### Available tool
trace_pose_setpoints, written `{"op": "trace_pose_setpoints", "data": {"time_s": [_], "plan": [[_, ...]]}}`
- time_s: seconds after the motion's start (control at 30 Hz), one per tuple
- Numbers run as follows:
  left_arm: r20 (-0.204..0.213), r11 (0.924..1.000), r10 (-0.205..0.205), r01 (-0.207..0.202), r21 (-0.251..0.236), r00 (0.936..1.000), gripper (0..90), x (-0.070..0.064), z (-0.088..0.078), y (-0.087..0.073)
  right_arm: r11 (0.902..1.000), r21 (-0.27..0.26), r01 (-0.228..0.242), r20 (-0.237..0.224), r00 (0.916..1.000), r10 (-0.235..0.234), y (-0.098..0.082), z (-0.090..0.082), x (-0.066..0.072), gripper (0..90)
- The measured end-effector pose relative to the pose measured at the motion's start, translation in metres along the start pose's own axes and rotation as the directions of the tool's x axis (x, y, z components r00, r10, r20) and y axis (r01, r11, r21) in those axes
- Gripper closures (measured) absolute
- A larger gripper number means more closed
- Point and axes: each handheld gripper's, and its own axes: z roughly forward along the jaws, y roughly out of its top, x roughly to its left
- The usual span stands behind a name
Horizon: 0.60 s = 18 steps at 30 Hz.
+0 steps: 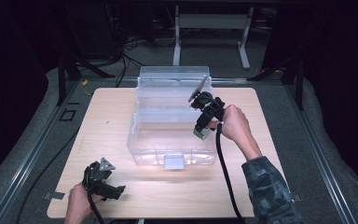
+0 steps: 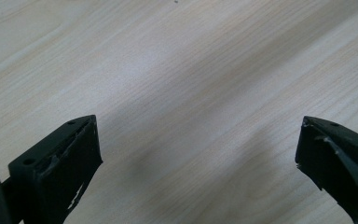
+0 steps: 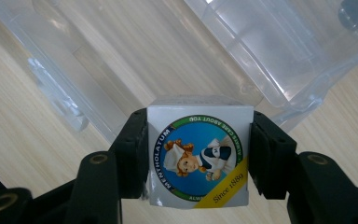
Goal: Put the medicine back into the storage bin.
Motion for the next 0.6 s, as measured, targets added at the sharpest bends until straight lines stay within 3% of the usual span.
{"op": "trace_pose_setpoints", "data": {"time_s": [0.6], "plan": [[0.006,0.9999,0.011,-0.011,0.006,0.9999,0.1,-0.001,0.001,0.0,0.9997,0.025,-0.001,-0.016,0.9999,0.001,0.0,0.017,0.003,46.7]]}}
